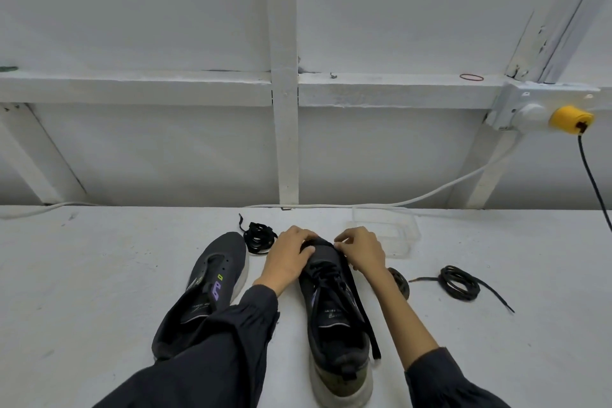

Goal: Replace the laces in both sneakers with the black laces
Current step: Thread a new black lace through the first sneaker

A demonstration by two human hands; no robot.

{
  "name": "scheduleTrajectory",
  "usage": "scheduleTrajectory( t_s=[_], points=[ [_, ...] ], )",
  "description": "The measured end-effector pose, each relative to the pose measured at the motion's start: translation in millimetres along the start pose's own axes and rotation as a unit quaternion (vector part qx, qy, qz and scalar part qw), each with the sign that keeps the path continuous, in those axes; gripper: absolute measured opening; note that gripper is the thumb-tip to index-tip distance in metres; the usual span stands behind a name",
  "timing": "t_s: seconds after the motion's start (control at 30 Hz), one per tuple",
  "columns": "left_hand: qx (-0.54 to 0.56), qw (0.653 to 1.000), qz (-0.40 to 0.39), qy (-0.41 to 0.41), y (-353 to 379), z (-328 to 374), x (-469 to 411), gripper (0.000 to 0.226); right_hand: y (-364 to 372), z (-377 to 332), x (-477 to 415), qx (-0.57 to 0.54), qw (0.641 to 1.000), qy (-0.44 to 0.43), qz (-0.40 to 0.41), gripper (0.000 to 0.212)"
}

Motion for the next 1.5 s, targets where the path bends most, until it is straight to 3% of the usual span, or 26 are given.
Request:
scheduleTrajectory(
  t_s=[0.2, 0.4, 0.6, 0.67, 0.73, 0.87, 0.97, 1.1, 1.23, 1.33, 1.5],
  points=[
    [0.004, 0.999, 0.014, -0.032, -8, 0, 11, 0.013, 0, 5, 0, -0.017, 0.999, -0.037, -0.036, 0.025],
    [0.082, 0.984, 0.071, -0.139, -17, -9, 40, 0.013, -1, 17, -2, -0.048, 0.997, -0.033, -0.048, 0.018],
    [0.063, 0.982, 0.005, -0.177, -13, -25, 56, 0.010, -1, 19, 0, -0.039, 0.997, -0.042, -0.042, 0.012],
    [0.028, 0.985, -0.027, -0.167, -11, -28, 56, 0.008, 0, 19, 0, -0.026, 0.997, -0.051, -0.055, 0.015],
    [-0.039, 0.989, -0.016, -0.140, -6, -26, 54, 0.028, -1, 19, 1, -0.015, 0.996, -0.065, -0.066, 0.018],
    [0.020, 0.990, 0.133, -0.035, -14, -5, 50, 0.036, -1, 6, 10, -0.022, 0.990, -0.118, -0.069, 0.021],
    [0.054, 0.993, 0.103, 0.028, -18, 4, 42, 0.047, -2, -12, 19, -0.045, 0.981, -0.174, -0.067, 0.015],
    [0.100, 0.987, 0.113, 0.061, -22, 11, 42, 0.013, -8, -31, 34, -0.093, 0.969, -0.208, -0.090, 0.015],
    [0.213, 0.975, 0.064, 0.018, -22, 11, 50, 0.021, -21, -31, 46, -0.252, 0.947, -0.178, -0.088, 0.010],
    [0.287, 0.958, 0.022, -0.005, -24, 11, 59, 0.024, -33, -27, 51, -0.394, 0.903, -0.144, -0.093, 0.029],
    [0.245, 0.965, -0.065, 0.073, -31, 23, 76, 0.009, -45, -15, 55, -0.423, 0.893, -0.111, -0.110, 0.029]
  ],
)
Point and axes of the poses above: each hand's wrist, its own x-axis away from the middle knuckle, its own y-axis out of the palm, z = x × y, the point moved 1 cm from there along -x, towards the middle knuckle, and after that the axes turned 13 degrees about -x, right-handed, at the moved point
